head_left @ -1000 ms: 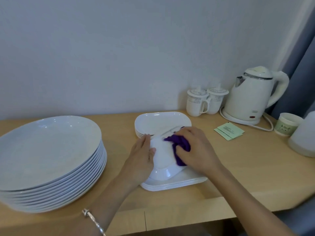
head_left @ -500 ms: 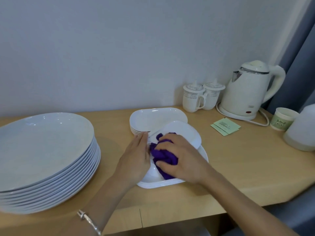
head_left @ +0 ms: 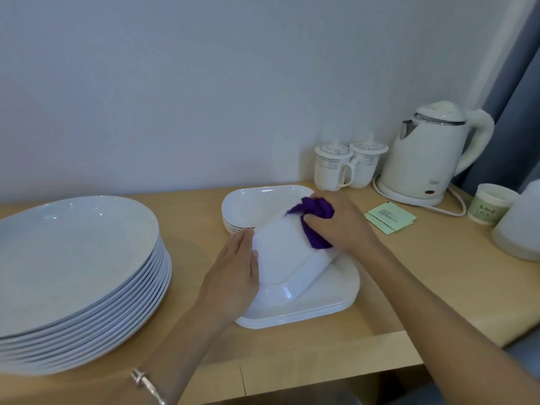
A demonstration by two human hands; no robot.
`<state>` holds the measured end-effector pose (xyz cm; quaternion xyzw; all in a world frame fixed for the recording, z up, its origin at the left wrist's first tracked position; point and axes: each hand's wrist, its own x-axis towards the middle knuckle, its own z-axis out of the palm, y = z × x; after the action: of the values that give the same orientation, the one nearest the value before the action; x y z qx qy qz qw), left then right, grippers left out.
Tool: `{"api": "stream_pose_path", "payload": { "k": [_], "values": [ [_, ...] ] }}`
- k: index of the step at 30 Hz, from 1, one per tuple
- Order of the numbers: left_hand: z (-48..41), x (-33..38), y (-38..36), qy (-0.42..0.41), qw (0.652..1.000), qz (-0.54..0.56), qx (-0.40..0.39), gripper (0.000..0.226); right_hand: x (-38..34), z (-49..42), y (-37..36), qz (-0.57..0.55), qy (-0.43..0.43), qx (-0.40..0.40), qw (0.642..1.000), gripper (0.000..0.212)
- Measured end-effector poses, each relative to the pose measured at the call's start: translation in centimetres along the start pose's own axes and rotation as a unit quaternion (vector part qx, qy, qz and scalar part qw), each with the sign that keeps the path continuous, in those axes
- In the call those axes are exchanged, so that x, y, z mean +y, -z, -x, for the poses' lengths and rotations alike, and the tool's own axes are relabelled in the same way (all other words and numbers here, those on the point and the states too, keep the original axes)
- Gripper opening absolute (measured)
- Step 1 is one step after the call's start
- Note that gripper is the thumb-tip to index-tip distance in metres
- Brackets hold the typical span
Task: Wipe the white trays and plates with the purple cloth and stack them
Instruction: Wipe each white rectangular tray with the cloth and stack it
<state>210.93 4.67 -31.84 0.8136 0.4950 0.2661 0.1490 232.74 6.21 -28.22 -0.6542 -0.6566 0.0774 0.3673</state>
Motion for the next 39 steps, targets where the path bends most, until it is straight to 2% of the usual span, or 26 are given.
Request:
{"api": "stream_pose_path", "payload": {
  "k": [1, 2, 4, 5, 7, 8, 10, 12, 14, 16, 18, 20, 23, 24, 26, 28, 30, 32, 34, 36, 39],
  "values": [
    [0.0, 0.0, 0.0, -0.001, 1.0, 0.0, 0.002, 0.048, -0.1, -0.6, -0.3, 0.004, -0.043, 0.017, 0.999, 0.031],
    [0.0, -0.1, -0.1, 0.0, 1.0, 0.001, 0.001, 0.047, -0.8, -0.7, -1.1, 0.032, -0.046, 0.014, 0.998, 0.033],
    [0.0, -0.4, -0.1, 0.001, 1.0, -0.001, -0.009, 0.046, -3.1, 0.3, -3.4, 0.065, 0.063, -0.02, 0.996, 0.037],
    [0.0, -0.5, -0.2, -0.002, 1.0, 0.0, -0.014, 0.045, -4.2, 1.2, -4.3, 0.04, 0.114, -0.048, 0.992, 0.036],
    [0.0, -0.6, -0.3, 0.002, 1.0, 0.007, -0.021, 0.046, -4.5, 1.1, -4.5, 0.027, 0.145, -0.084, 0.985, 0.03],
    [0.0, -0.5, -0.2, 0.015, 1.0, 0.006, -0.027, 0.049, -3.8, 0.0, -3.9, 0.047, 0.125, -0.07, 0.989, 0.027],
    [0.0, -0.2, -0.1, 0.038, 0.999, 0.003, -0.034, 0.055, -1.6, -2.6, -2.1, 0.091, 0.023, -0.028, 0.995, 0.029],
    [0.0, 0.0, -0.1, 0.041, 0.999, 0.005, -0.032, 0.059, -0.5, -3.6, -1.5, 0.068, -0.059, -0.003, 0.996, 0.034],
    [0.1, 0.0, 0.0, 0.043, 0.999, 0.016, -0.03, 0.062, -2.1, -2.9, -2.7, 0.066, 0.019, -0.029, 0.997, 0.025],
    [0.2, 0.0, 0.1, 0.043, 0.998, 0.039, -0.028, 0.065, -4.9, -0.7, -4.3, 0.03, 0.135, -0.115, 0.984, 0.009],
    [0.2, 0.0, 0.1, 0.041, 0.998, 0.05, -0.025, 0.066, -5.8, -0.2, -4.5, 0.014, 0.169, -0.177, 0.969, 0.009],
    [0.3, 0.1, 0.2, 0.049, 0.998, 0.034, -0.026, 0.066, -4.2, -2.2, -3.3, 0.042, 0.118, -0.132, 0.983, 0.01],
    [0.4, 0.2, 0.2, 0.047, 0.998, 0.014, -0.028, 0.065, -0.5, -4.1, -0.7, 0.026, -0.068, -0.063, 0.995, 0.016],
    [0.4, 0.2, 0.2, 0.045, 0.998, 0.012, -0.03, 0.065, -0.1, -3.8, -0.6, 0.023, -0.08, -0.053, 0.995, 0.019],
    [0.3, 0.2, 0.1, 0.046, 0.998, 0.017, -0.03, 0.065, -1.2, -2.1, -2.0, 0.043, 0.011, -0.057, 0.997, 0.03],
    [0.2, 0.1, 0.1, 0.044, 0.998, 0.03, -0.029, 0.063, -3.5, 0.0, -4.0, 0.033, 0.125, -0.104, 0.986, 0.036],
    [0.3, 0.1, 0.1, 0.041, 0.998, 0.032, -0.029, 0.062, -4.3, 0.5, -4.6, 0.024, 0.164, -0.148, 0.975, 0.035],
    [0.4, 0.2, 0.2, 0.049, 0.998, 0.01, -0.029, 0.063, -3.0, -0.7, -3.5, 0.036, 0.118, -0.107, 0.987, 0.032],
    [0.5, 0.5, 0.3, 0.054, 0.998, -0.013, -0.025, 0.063, -0.6, -1.3, -1.4, 0.027, 0.0, -0.037, 0.999, 0.027],
    [0.5, 0.7, 0.3, 0.062, 0.998, -0.021, -0.021, 0.062, 0.5, 0.2, -0.1, -0.035, -0.103, -0.001, 0.994, 0.028],
    [0.2, 0.4, 0.3, 0.075, 0.997, -0.021, -0.027, 0.061, -1.4, 4.9, 0.0, -0.007, -0.094, 0.024, 0.995, 0.042]
  ]
}}
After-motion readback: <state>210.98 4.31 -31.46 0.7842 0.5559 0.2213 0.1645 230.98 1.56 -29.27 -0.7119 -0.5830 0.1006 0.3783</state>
